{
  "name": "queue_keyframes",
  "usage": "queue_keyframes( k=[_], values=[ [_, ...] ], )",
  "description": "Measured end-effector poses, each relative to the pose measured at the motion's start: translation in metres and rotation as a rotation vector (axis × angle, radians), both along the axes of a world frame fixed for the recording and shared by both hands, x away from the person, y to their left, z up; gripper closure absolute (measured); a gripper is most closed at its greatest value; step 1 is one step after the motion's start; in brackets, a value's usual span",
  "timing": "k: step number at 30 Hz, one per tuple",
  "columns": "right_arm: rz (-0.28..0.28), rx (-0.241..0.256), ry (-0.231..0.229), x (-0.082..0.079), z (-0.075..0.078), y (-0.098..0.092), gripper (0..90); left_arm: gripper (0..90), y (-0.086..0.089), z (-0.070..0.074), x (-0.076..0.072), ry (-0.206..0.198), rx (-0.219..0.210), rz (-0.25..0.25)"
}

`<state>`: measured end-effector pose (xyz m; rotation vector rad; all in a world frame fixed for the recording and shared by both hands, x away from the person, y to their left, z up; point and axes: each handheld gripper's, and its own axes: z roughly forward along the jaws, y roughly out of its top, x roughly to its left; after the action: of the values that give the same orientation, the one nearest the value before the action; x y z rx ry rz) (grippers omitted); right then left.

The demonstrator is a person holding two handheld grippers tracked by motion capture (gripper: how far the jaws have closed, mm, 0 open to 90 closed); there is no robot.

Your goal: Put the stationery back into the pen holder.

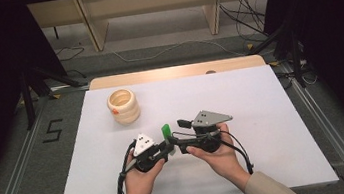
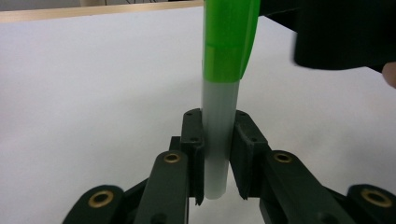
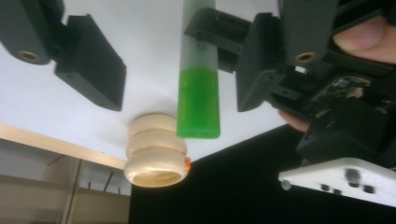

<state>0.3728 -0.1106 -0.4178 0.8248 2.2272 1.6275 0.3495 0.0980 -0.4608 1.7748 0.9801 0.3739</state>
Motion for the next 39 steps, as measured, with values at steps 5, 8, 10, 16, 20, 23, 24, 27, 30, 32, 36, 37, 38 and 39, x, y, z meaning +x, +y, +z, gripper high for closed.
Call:
queue_keyframes(
  k=[5, 8, 10, 16, 20, 23, 24, 27, 30, 32, 36, 37, 38, 39],
  values=[
    [0.002, -0.02, -0.005, 0.0, 0.003, -0.006, 28.2, 76.9, 0.003, 0.001, 0.001, 0.002, -0.003, 0.003],
    [0.001, -0.043, -0.005, 0.001, 0.004, -0.01, 27.1, 76.9, 0.005, 0.002, 0.001, 0.003, 0.004, 0.002],
    [0.004, -0.077, 0.002, 0.002, 0.004, -0.013, 26.7, 76.9, 0.008, 0.003, 0.003, 0.0, 0.004, 0.007],
    [0.026, -0.15, 0.027, 0.005, 0.002, -0.025, 25.8, 76.9, 0.014, 0.006, 0.005, -0.009, 0.014, 0.007],
    [0.029, -0.169, 0.049, 0.006, -0.001, -0.033, 25.3, 76.8, 0.02, 0.009, 0.006, -0.023, 0.029, 0.017],
    [0.035, -0.201, 0.075, 0.007, -0.005, -0.038, 24.5, 76.9, 0.023, 0.01, 0.006, -0.032, 0.038, 0.025],
    [0.036, -0.208, 0.081, 0.007, -0.006, -0.04, 24.4, 76.8, 0.024, 0.01, 0.006, -0.032, 0.042, 0.024],
    [0.03, -0.211, 0.093, 0.006, -0.008, -0.048, 24.3, 76.9, 0.027, 0.011, 0.007, -0.041, 0.046, 0.028],
    [0.024, -0.218, 0.102, 0.005, -0.011, -0.057, 24.1, 76.9, 0.03, 0.012, 0.007, -0.044, 0.048, 0.033],
    [0.021, -0.222, 0.113, 0.004, -0.013, -0.063, 23.9, 76.9, 0.032, 0.012, 0.008, -0.046, 0.051, 0.036],
    [0.014, -0.232, 0.125, 0.0, -0.019, -0.074, 23.6, 76.9, 0.036, 0.013, 0.01, -0.052, 0.06, 0.045],
    [0.014, -0.234, 0.126, -0.001, -0.02, -0.077, 23.6, 76.9, 0.037, 0.014, 0.01, -0.052, 0.063, 0.048],
    [0.015, -0.233, 0.126, -0.002, -0.021, -0.079, 23.6, 76.9, 0.038, 0.014, 0.011, -0.053, 0.067, 0.049],
    [0.015, -0.233, 0.126, -0.002, -0.021, -0.079, 23.6, 76.9, 0.039, 0.014, 0.011, -0.054, 0.066, 0.051]
  ],
)
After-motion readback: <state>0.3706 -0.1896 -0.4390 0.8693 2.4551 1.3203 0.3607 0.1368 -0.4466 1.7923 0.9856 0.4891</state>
